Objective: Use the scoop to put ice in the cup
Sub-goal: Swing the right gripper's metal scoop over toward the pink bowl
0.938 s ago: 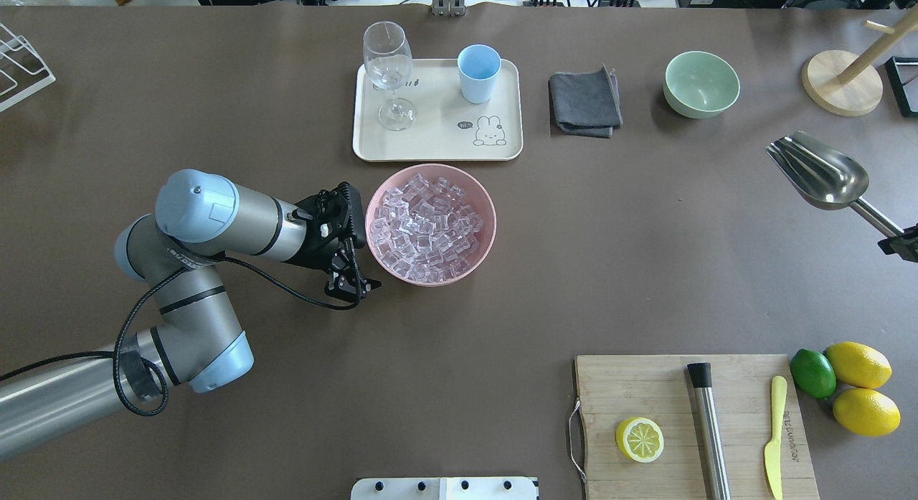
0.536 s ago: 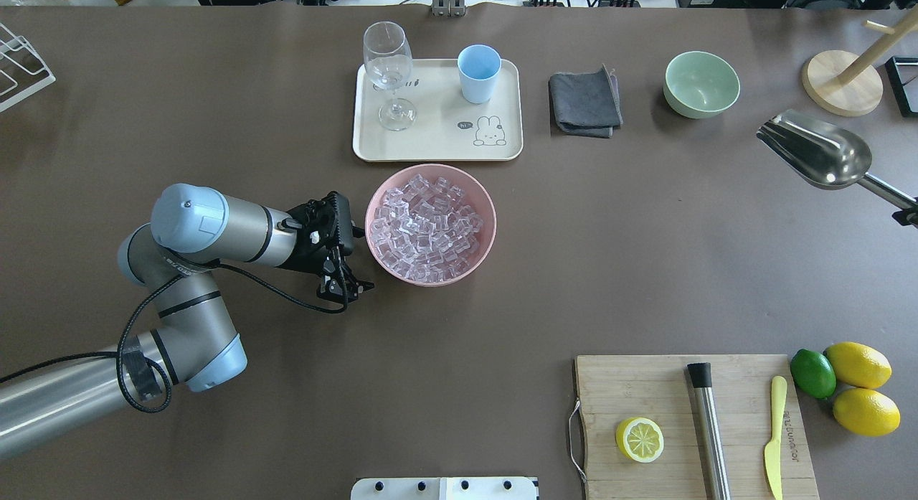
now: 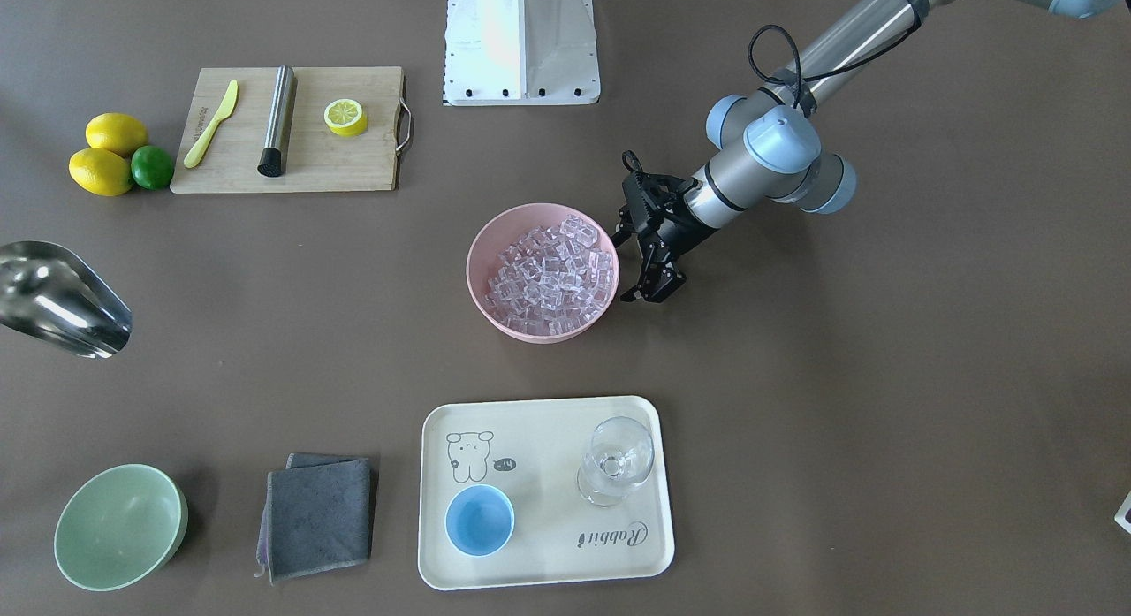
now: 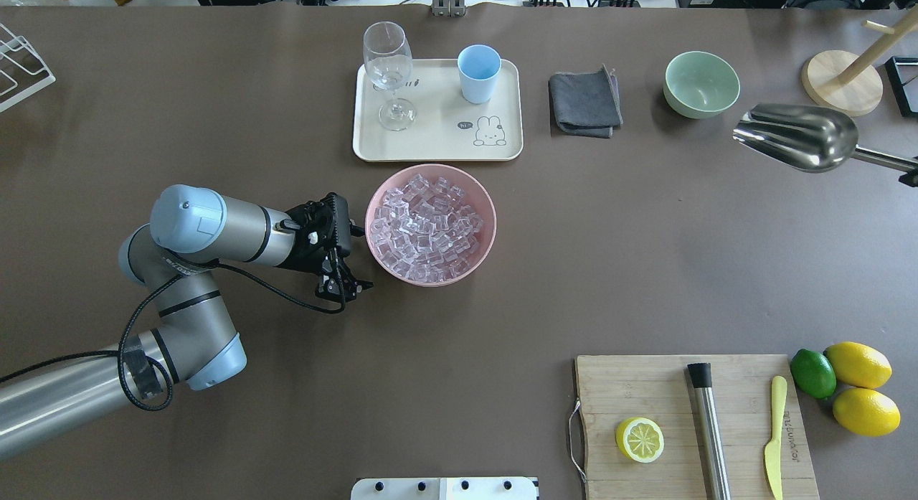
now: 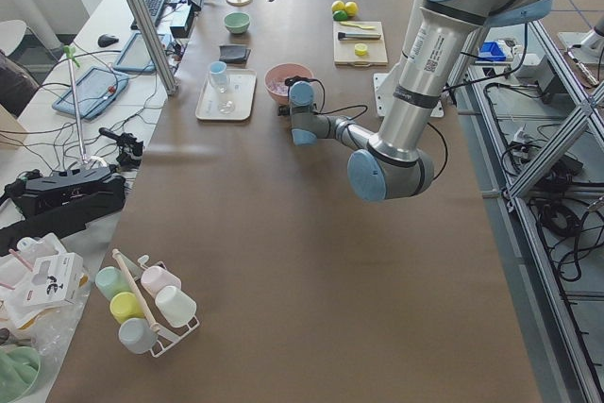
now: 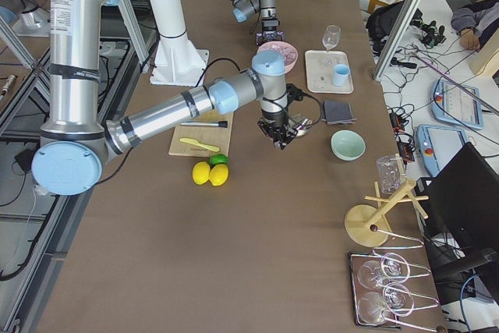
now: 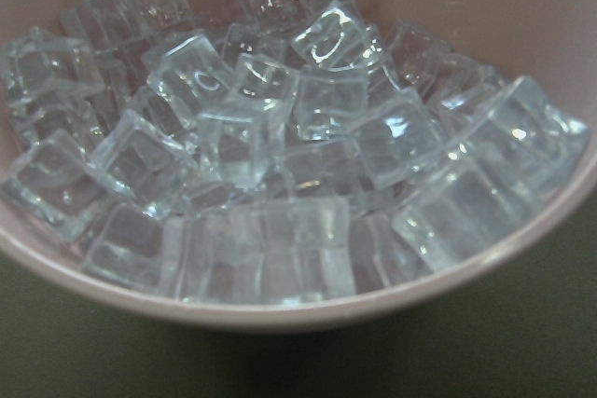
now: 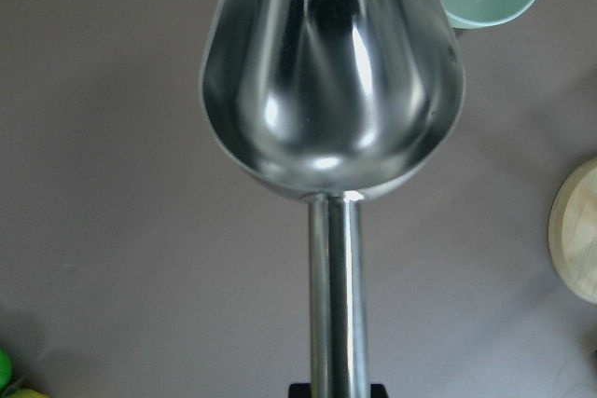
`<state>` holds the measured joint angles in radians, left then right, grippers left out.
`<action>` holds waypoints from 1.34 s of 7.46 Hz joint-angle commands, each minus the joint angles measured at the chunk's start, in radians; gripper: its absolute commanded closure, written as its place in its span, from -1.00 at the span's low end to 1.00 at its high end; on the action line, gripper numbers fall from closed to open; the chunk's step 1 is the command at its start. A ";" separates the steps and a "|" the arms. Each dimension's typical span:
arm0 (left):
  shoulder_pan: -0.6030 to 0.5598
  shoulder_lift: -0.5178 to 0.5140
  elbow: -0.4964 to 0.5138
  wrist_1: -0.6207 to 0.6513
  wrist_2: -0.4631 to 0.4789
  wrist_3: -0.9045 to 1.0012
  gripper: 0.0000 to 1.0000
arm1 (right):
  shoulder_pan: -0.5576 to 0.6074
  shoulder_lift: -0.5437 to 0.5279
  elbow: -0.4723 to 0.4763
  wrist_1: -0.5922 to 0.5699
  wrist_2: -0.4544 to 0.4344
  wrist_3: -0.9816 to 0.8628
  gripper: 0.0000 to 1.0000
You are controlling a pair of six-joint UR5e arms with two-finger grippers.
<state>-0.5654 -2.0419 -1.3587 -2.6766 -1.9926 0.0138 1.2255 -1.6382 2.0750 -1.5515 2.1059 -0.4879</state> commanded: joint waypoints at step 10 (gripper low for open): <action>-0.022 -0.021 -0.002 0.032 -0.020 0.046 -0.98 | -0.431 0.714 0.036 -0.792 -0.308 -0.085 1.00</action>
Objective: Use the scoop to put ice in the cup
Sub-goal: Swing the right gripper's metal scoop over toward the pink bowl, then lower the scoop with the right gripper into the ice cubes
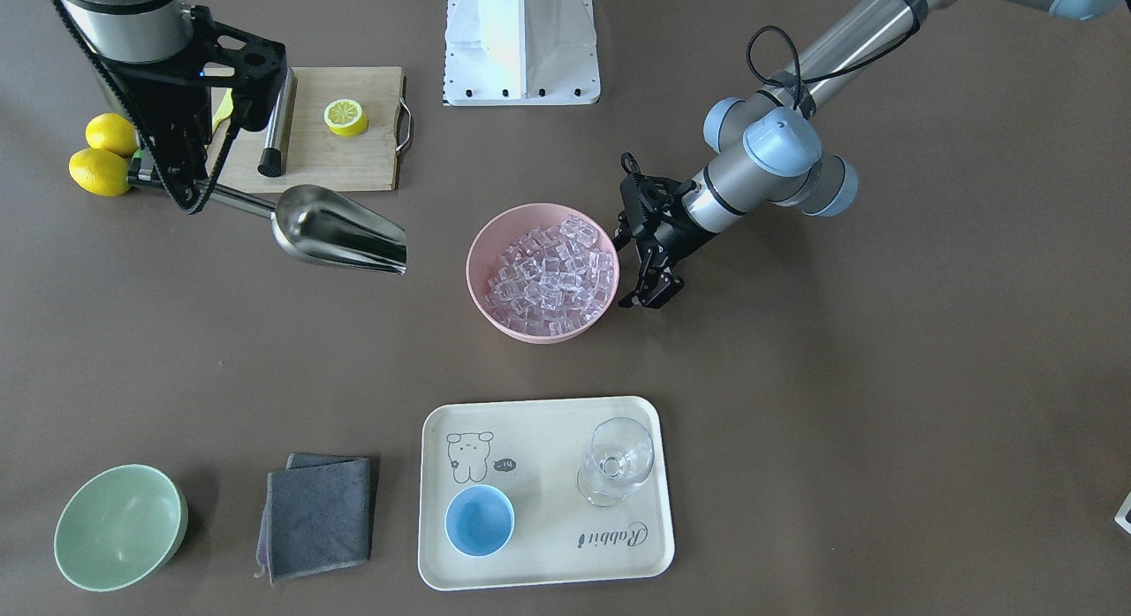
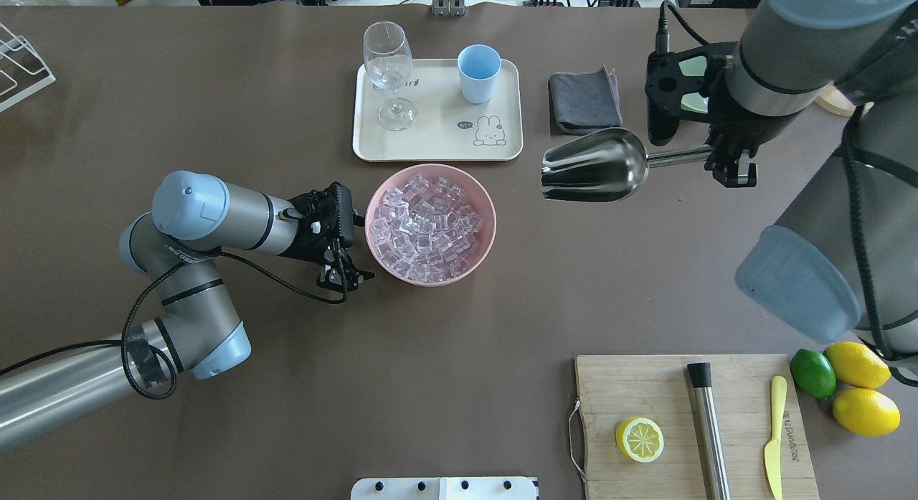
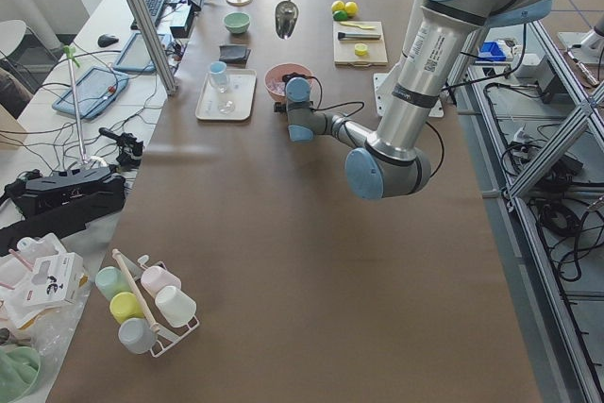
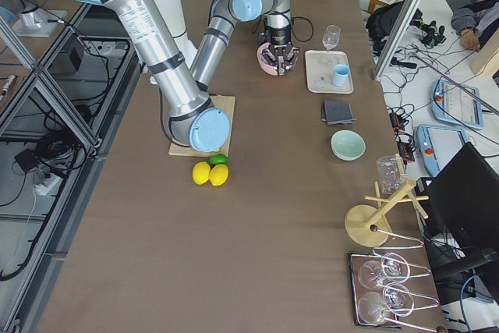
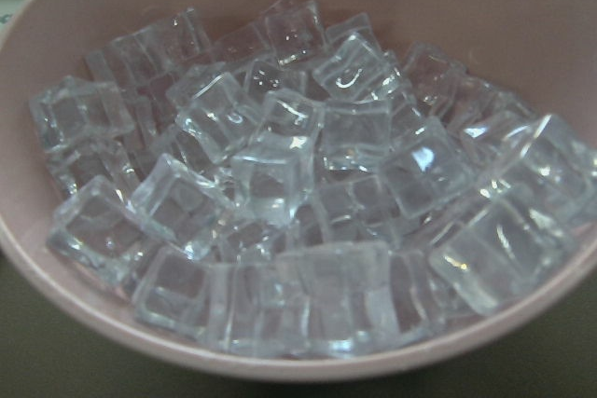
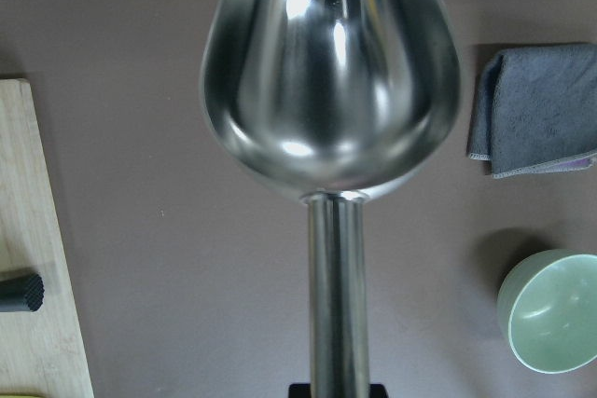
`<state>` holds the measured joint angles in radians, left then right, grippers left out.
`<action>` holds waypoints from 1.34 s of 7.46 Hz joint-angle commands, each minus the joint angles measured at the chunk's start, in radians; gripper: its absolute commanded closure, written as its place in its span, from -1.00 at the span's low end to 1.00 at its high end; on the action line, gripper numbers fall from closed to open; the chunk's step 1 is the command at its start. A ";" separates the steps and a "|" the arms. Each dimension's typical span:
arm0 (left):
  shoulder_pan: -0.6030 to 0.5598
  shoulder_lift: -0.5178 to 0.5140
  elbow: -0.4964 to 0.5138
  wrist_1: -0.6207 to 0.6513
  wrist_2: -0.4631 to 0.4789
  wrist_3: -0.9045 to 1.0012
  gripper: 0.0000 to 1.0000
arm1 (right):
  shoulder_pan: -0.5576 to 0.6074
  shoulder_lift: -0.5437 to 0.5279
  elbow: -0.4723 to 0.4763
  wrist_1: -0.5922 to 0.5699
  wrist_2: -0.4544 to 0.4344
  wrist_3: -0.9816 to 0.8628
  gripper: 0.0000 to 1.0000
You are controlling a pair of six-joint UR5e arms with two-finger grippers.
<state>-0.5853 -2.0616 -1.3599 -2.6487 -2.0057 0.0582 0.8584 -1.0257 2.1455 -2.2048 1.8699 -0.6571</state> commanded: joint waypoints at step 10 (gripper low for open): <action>-0.010 0.008 -0.007 0.004 -0.022 0.002 -0.98 | -0.235 0.568 -0.531 -0.388 -0.222 0.117 1.00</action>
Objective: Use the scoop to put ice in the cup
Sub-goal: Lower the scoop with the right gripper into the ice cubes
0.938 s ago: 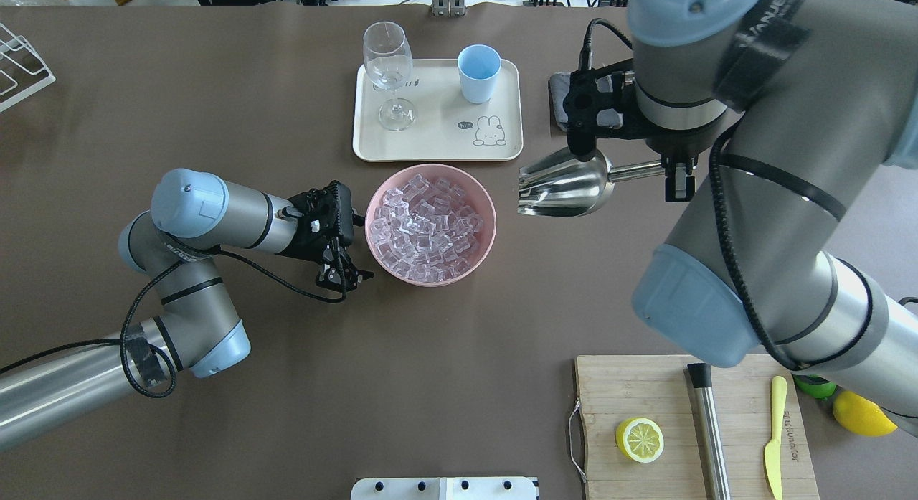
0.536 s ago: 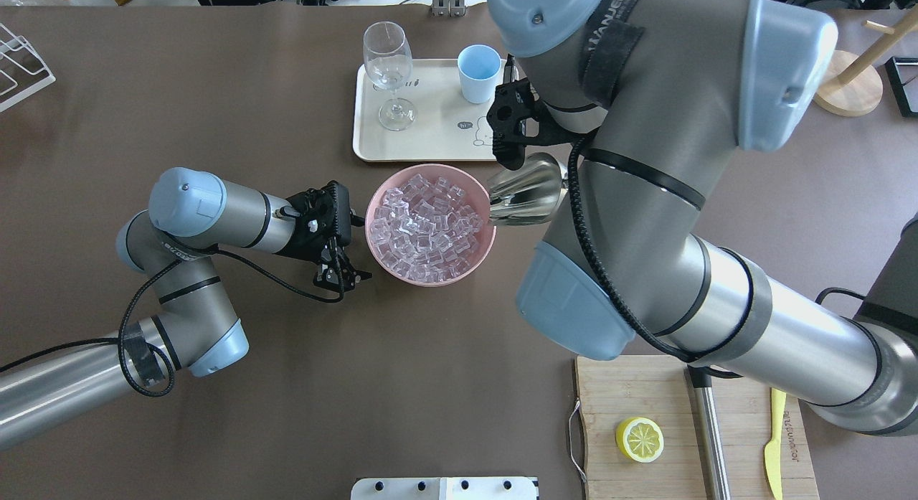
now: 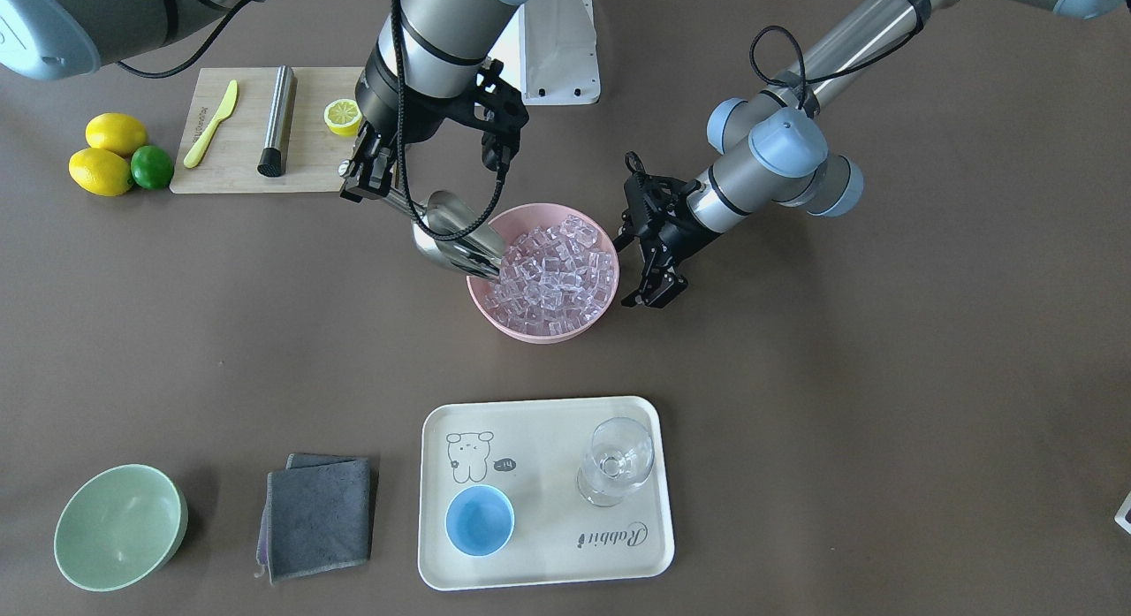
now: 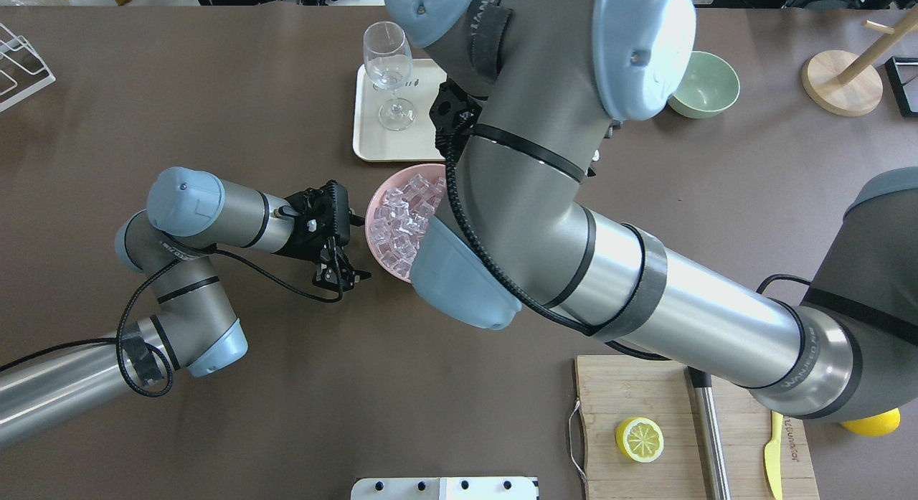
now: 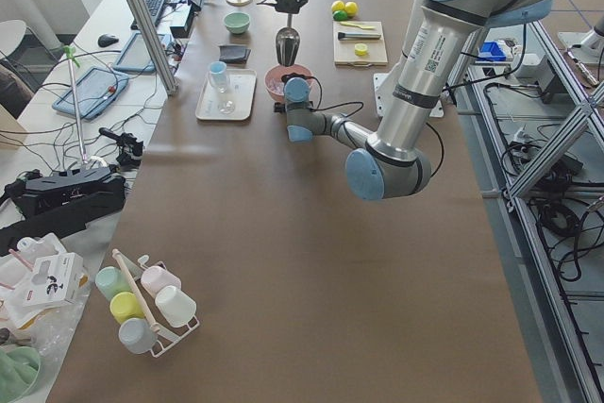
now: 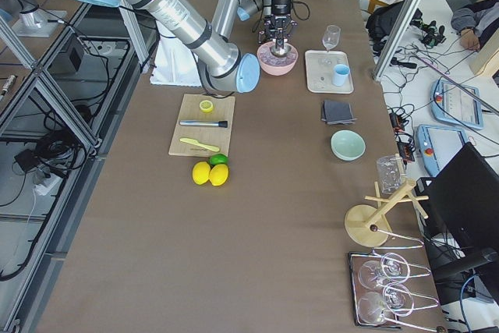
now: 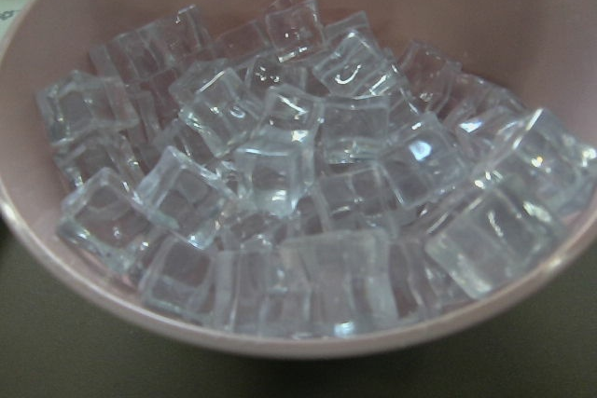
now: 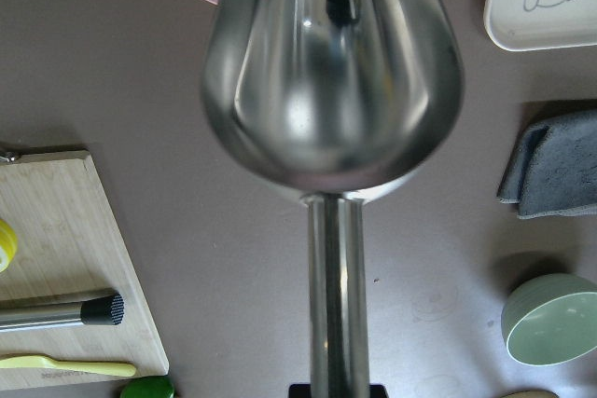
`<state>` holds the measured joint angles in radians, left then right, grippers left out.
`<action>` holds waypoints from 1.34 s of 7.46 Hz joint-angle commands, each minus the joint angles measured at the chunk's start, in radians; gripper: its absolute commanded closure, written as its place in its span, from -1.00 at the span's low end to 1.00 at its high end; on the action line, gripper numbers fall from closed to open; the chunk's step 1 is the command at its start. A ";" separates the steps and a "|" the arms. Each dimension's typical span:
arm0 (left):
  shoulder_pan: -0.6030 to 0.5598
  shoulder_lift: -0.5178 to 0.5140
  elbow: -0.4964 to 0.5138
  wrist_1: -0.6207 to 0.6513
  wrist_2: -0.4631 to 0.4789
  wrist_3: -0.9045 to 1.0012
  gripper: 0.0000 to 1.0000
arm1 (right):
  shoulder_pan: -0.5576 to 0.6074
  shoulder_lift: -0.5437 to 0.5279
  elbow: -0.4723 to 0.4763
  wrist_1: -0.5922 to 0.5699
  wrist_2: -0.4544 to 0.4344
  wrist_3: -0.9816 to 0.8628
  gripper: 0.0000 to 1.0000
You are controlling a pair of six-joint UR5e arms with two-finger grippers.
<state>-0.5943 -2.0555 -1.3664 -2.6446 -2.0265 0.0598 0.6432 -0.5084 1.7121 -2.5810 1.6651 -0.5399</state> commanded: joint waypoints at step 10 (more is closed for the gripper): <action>-0.004 0.002 -0.002 0.000 -0.014 -0.006 -0.98 | -0.122 0.051 -0.152 -0.005 -0.070 0.043 1.00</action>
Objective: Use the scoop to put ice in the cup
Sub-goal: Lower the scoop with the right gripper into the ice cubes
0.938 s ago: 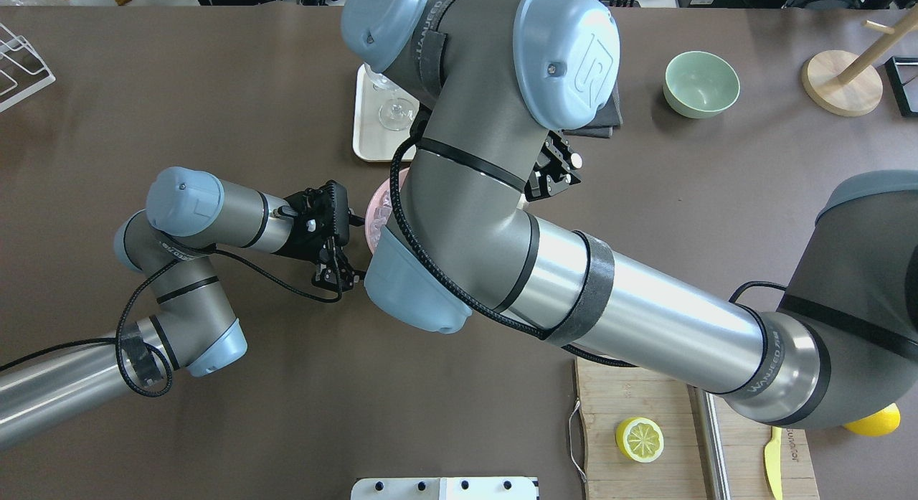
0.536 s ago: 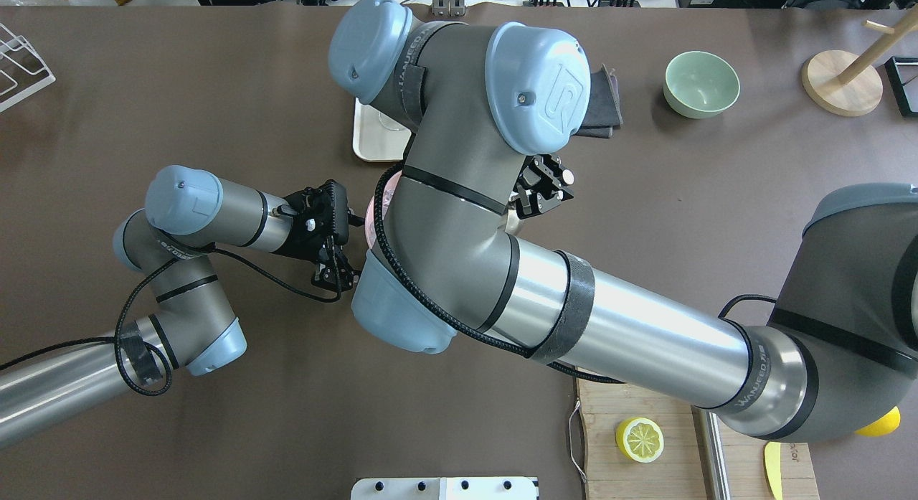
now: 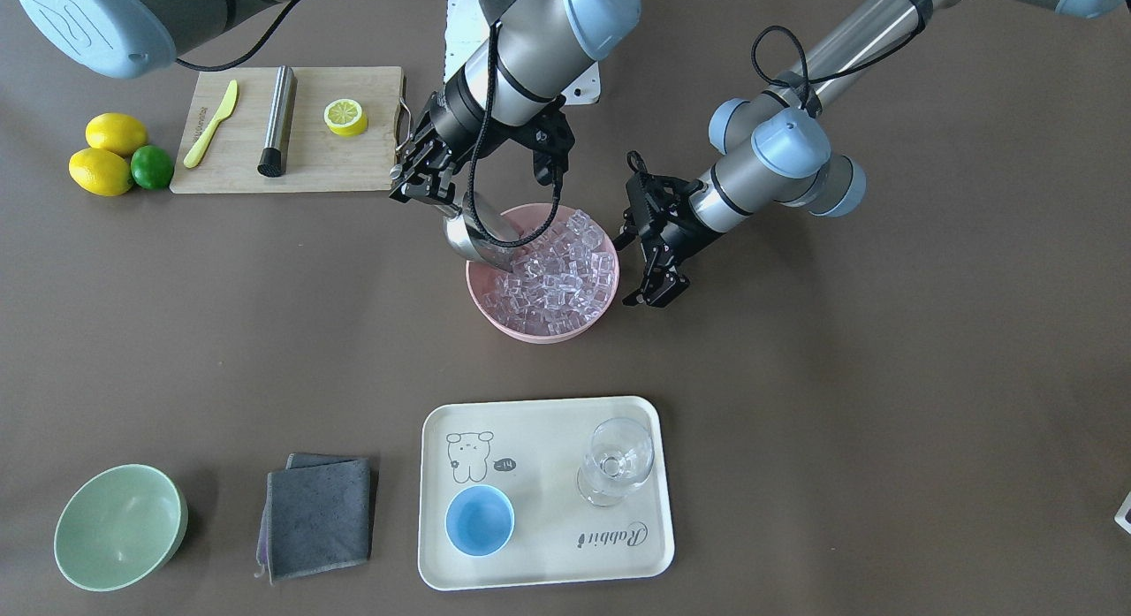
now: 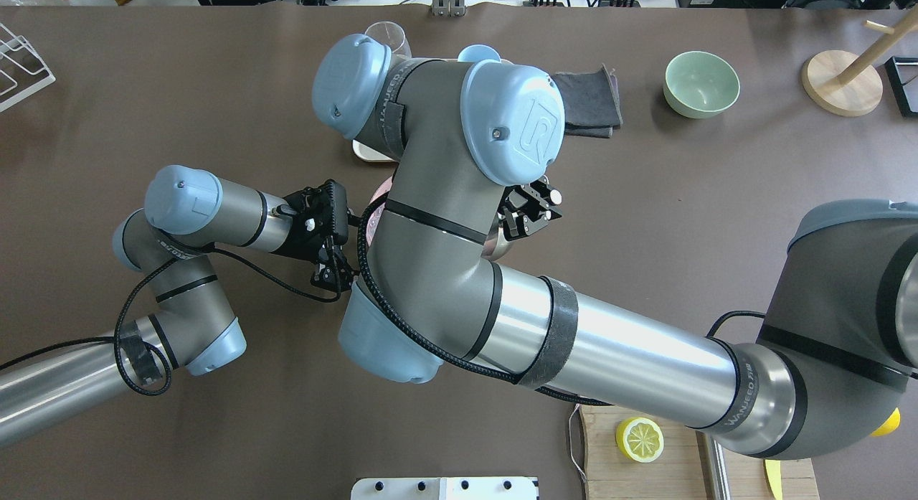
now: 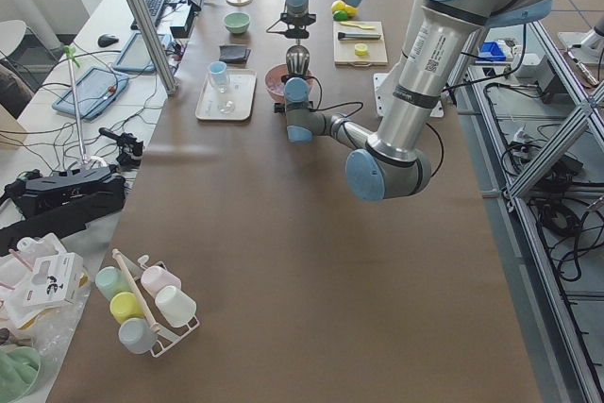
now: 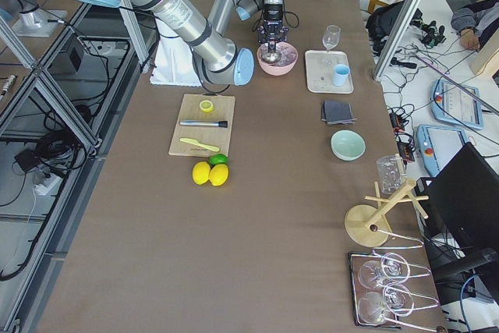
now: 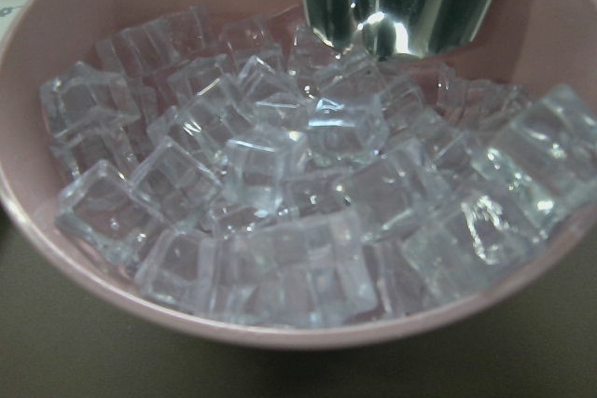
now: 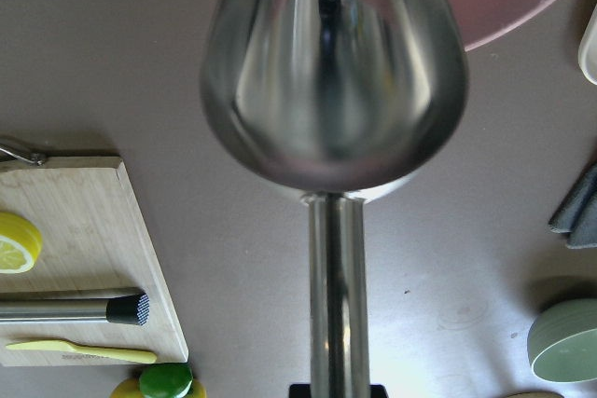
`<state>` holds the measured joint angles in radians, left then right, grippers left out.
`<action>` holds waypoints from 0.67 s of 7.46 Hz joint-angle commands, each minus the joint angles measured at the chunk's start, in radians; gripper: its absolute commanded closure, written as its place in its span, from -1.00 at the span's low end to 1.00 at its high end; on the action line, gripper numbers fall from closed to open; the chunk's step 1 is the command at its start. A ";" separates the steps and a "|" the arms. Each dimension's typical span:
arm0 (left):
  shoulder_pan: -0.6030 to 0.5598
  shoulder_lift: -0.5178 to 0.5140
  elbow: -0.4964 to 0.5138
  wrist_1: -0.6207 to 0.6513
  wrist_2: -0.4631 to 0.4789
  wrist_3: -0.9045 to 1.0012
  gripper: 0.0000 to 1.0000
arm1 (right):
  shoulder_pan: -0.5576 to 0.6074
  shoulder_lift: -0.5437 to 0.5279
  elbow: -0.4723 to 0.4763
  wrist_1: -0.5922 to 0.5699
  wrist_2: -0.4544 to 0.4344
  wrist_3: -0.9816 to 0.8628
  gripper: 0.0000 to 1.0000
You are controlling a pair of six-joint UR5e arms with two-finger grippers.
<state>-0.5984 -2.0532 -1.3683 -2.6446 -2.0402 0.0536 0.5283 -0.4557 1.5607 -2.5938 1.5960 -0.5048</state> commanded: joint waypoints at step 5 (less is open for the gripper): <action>0.002 0.001 0.000 0.000 0.005 0.008 -0.98 | -0.005 -0.078 0.085 0.153 0.012 0.055 1.00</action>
<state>-0.5981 -2.0533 -1.3683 -2.6445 -2.0379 0.0600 0.5226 -0.4928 1.5862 -2.4919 1.5969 -0.4748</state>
